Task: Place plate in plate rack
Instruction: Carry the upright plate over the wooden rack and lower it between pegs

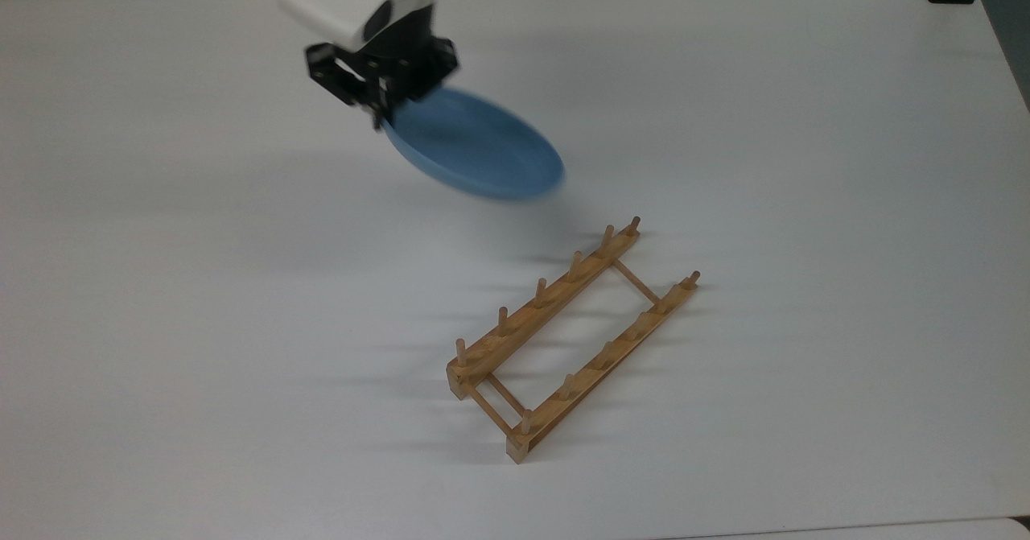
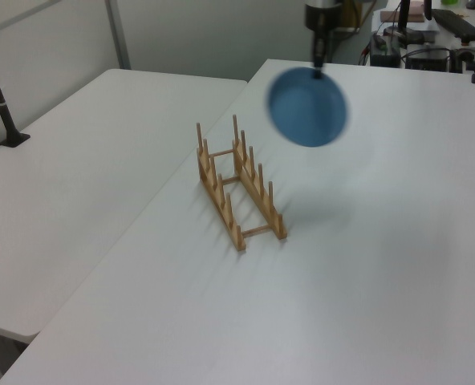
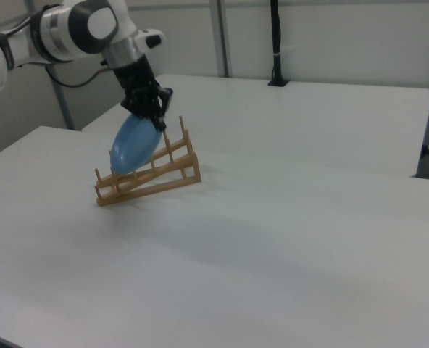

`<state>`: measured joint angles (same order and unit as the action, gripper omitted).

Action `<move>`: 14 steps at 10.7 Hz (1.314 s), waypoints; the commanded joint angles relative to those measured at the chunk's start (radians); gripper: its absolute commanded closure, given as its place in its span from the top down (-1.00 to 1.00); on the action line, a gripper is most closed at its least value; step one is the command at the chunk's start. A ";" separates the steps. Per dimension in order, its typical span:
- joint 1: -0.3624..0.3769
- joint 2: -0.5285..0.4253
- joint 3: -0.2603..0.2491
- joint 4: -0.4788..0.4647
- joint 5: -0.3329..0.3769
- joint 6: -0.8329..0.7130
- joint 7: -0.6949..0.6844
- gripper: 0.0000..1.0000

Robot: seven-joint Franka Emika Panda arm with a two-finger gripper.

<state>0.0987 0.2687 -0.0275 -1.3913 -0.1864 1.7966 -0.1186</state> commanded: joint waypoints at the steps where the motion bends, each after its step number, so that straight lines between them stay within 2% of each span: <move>1: 0.096 0.012 -0.008 0.009 -0.159 0.241 0.317 -1.00; 4: 0.182 0.055 -0.008 0.005 -0.406 0.320 0.589 -1.00; 6: 0.229 0.081 -0.008 0.002 -0.534 0.325 0.751 -1.00; 7: 0.246 0.083 -0.008 -0.001 -0.574 0.325 0.799 -1.00; 11: 0.286 0.112 -0.008 -0.011 -0.633 0.323 0.856 -1.00; 14: 0.289 0.125 -0.008 -0.034 -0.674 0.323 0.896 -1.00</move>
<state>0.3771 0.3933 -0.0247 -1.3951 -0.8299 2.1004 0.7378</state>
